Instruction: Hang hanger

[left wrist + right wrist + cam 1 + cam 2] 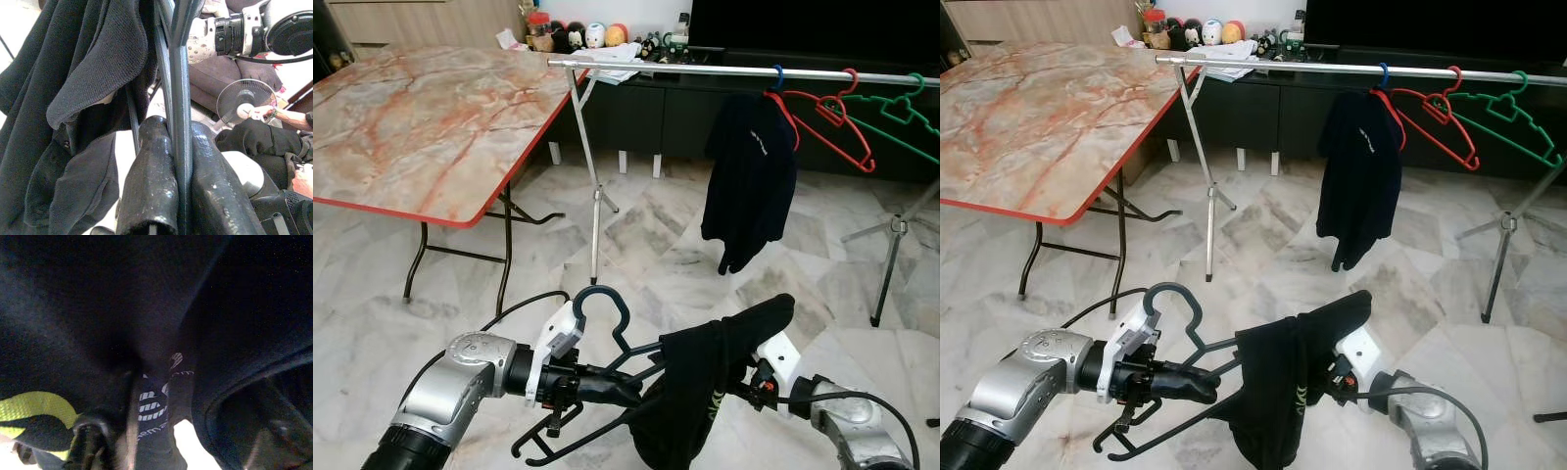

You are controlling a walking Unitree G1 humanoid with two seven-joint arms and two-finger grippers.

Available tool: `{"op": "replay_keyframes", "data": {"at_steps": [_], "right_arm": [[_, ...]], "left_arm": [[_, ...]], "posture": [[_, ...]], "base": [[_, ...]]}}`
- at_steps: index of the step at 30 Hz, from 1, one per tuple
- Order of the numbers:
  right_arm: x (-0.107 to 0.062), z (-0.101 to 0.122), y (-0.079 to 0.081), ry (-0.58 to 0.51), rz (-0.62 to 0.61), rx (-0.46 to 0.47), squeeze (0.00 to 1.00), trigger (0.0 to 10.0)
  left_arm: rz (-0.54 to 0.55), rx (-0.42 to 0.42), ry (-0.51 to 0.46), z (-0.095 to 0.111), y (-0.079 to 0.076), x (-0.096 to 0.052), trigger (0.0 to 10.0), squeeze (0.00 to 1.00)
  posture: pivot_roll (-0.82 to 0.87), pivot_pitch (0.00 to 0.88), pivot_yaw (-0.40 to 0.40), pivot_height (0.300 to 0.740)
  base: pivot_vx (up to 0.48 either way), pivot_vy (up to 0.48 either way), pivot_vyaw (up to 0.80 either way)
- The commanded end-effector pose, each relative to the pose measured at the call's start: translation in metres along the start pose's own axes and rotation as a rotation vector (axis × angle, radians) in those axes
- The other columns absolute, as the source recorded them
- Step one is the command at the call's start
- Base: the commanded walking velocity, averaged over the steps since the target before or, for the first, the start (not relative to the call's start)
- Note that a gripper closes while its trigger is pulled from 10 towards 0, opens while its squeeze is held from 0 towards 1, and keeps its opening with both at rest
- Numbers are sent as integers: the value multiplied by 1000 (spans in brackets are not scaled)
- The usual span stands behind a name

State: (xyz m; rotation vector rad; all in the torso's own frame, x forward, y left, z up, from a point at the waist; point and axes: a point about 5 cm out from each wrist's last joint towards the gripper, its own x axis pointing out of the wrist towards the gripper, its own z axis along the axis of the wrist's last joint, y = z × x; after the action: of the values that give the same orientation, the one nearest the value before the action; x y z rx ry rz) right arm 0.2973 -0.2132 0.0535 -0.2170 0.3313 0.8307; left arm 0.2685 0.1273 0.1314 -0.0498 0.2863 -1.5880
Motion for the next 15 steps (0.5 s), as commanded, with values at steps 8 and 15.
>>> {"op": "replay_keyframes", "data": {"at_steps": [8,15], "right_arm": [[3,2,1,-12,7,7,0,0],[3,2,0,-16,-3,11,0,0]], "left_arm": [[-36,49,-29,11,-3,6,0,0],[-37,50,-29,12,-4,5,0,0]], "posture": [[20,124,48,740],[21,127,48,740]], "base": [[0,0,0],[0,0,0]]}}
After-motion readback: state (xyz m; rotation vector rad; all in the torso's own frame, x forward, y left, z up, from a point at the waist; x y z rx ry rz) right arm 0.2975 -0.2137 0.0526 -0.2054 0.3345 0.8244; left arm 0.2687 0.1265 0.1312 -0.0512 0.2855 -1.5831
